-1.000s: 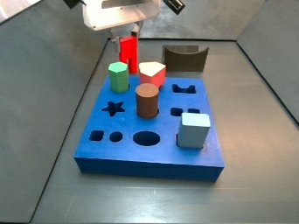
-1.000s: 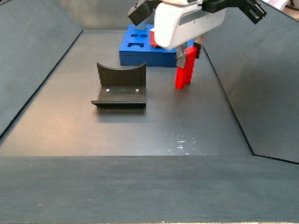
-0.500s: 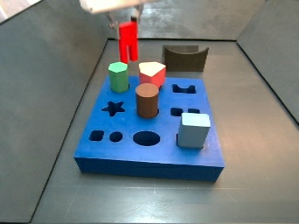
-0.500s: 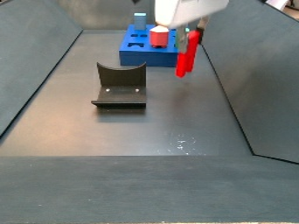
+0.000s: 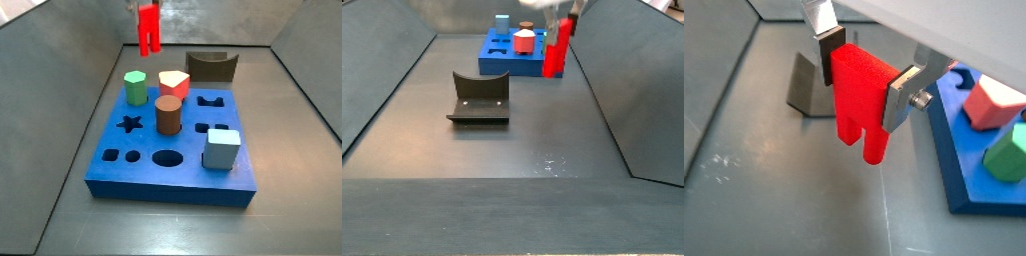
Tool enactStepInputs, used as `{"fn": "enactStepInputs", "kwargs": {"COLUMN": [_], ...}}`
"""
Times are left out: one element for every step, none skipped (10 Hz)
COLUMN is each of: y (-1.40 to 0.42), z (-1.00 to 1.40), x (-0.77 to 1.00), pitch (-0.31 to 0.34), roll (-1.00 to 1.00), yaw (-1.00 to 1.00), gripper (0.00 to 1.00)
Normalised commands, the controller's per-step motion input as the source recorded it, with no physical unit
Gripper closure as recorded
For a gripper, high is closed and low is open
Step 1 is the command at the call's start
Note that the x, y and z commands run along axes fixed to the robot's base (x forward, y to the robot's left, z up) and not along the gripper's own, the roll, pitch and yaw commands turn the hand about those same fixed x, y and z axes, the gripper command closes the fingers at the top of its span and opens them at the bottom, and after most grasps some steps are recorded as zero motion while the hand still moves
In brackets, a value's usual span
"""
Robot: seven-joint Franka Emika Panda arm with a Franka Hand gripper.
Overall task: Pick up the square-circle object. Move up. Rotate the square-circle object. Move to above the board. Insert the square-circle object.
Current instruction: Rotate the square-circle object.
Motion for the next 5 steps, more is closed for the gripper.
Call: {"fn": "enactStepInputs", "kwargs": {"y": [0.21, 0.17, 0.14, 0.08, 0.05], "z": [1.00, 0.98, 0.87, 0.64, 0.42], "x": [0.09, 0.07, 0.06, 0.03, 0.02], "pitch": [0.071, 0.079, 0.077, 0.077, 0.075], "roll": [-0.03, -0.04, -0.05, -0.05, -0.06], "yaw": [-0.03, -0.03, -0.02, -0.02, -0.03], "gripper": [1.00, 1.00, 1.00, 1.00, 1.00]}}
